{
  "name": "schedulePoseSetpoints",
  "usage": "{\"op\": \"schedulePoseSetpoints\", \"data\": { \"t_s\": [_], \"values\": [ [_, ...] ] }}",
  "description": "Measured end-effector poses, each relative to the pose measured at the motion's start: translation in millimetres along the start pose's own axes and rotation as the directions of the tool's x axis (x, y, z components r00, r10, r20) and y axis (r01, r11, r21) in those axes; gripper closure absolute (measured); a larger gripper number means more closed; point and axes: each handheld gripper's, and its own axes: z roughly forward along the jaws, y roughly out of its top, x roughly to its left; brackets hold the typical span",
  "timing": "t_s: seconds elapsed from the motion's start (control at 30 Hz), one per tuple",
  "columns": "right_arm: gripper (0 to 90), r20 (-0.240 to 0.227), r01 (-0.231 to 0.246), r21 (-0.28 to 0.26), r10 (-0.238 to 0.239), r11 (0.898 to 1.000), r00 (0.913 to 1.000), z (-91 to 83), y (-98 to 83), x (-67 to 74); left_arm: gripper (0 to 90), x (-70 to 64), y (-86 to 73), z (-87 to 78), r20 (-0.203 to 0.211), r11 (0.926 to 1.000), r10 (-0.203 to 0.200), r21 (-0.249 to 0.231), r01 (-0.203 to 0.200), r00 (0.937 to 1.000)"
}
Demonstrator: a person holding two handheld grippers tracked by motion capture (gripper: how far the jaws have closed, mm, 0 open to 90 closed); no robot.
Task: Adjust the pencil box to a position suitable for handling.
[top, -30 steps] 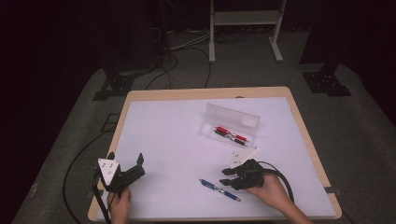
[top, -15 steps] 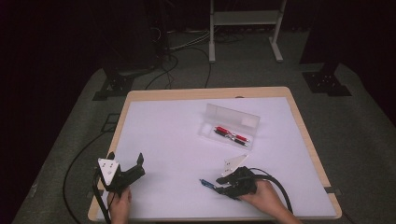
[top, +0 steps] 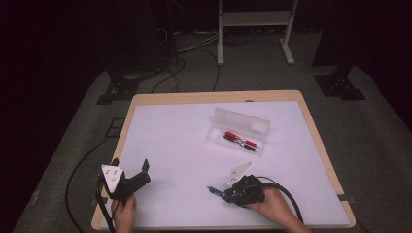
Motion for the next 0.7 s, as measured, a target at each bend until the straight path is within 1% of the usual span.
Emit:
{"op": "schedulePoseSetpoints", "data": {
  "t_s": [0.13,0.23,0.3,0.37,0.5,0.57,0.6,0.67,0.7],
  "values": [
    [77.1,-0.013,0.0,-0.004,0.0,1.0,0.9999,-0.4,-0.8,-1.9,0.3,-0.8,0.1,-0.1,0.001,1.0,0.006,0.0,-0.006,1.0],
    [78.8,-0.026,-0.004,-0.002,0.004,1.0,0.9996,-0.6,-0.2,-0.2,0.4,-0.8,0.1,-0.3,0.001,1.0,0.004,-0.001,-0.004,1.0],
    [78.8,-0.019,0.01,0.001,-0.01,1.0,0.9998,-1.1,0.4,0.9,0.3,-0.7,0.2,-0.3,0.0,1.0,0.003,-0.001,-0.003,1.0],
    [78.8,-0.023,0.008,-0.002,-0.008,1.0,0.9997,-1.6,0.4,0.2,0.3,-0.6,0.2,-0.4,0.001,1.0,0.002,-0.001,-0.002,1.0],
    [78.9,-0.028,0.004,-0.024,-0.005,1.0,0.9996,-5.0,1.0,-2.1,0.3,-0.7,0.1,-0.2,-0.001,1.0,0.004,0.0,-0.004,1.0],
    [78.9,-0.027,-0.004,-0.031,0.003,1.0,0.9996,-6.7,1.8,-2.4,0.3,-0.6,0.1,-0.2,0.001,1.0,0.004,0.0,-0.004,1.0],
    [79.0,-0.008,0.009,-0.041,-0.009,0.999,0.9999,-12.0,3.1,-6.0,0.3,-0.6,0.2,-0.4,0.0,1.0,0.003,-0.001,-0.003,1.0],
    [78.9,-0.004,0.003,-0.047,-0.003,0.999,1.0,-14.2,3.6,-7.2,0.3,-0.6,0.2,-0.5,-0.001,1.0,0.002,-0.002,-0.002,1.0],
    [78.9,0.013,-0.011,-0.063,0.012,0.998,0.9998,-21.4,4.8,-13.3,0.3,-0.5,0.1,-0.4,-0.001,1.0,0.002,-0.002,-0.002,1.0]
  ]
}}
